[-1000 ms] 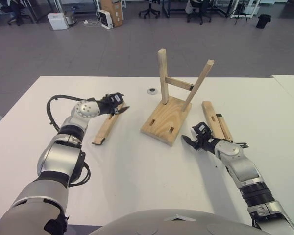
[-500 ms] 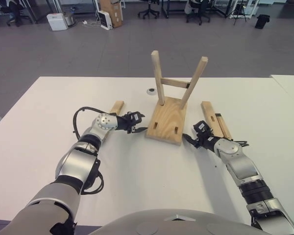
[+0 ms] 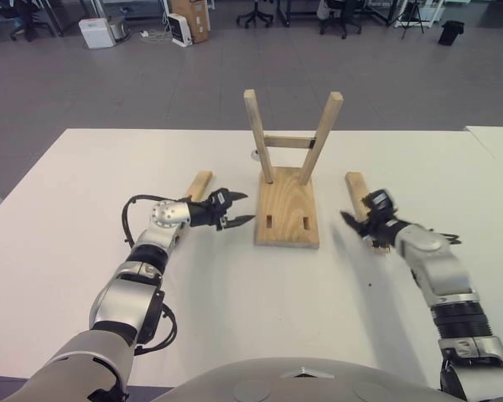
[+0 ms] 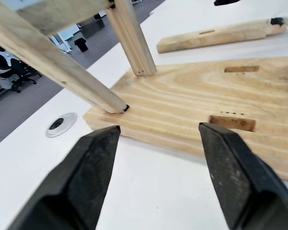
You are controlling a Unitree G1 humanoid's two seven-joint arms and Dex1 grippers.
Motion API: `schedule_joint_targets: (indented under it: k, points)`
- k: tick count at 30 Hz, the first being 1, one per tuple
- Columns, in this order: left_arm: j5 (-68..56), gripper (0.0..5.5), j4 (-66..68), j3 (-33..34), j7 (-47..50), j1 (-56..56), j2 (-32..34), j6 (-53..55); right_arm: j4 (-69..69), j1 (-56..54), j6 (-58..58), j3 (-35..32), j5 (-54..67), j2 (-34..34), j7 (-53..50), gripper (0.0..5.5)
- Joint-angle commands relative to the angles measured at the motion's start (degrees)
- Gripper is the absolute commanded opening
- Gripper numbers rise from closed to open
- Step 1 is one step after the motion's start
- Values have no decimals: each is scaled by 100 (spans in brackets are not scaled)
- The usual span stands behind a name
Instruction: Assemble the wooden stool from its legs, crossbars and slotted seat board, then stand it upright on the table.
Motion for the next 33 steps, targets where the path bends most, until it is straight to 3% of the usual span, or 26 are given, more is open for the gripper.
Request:
schedule_joint_targets:
  k: [1,13,25,28,31,33]
  points:
    - [-228,303,-384,194,66,243,116,333,546,48,-146,-425,-265,-496,-229,341]
    - [-369,303,-1801,258,601,541,84,1494,908,569,-298,-28,-459,-24,-245,341]
    - [-369,303,-2006,190,806,703,68,1520,1690,628,-543,90,-446,26,-169,341]
    - [-596,303,-2140,390,1006,729,-41,1784,1650,739,-245,175,-283,183,-47,290]
    - [-2285,303,-3034,1375,1471,665,-649,2925,1750,939,-122,239,-255,309,-83,230]
    - [-2453,303,-3281,1646,2020,622,-864,2842,1855,1081,-149,244,-287,364,-160,198]
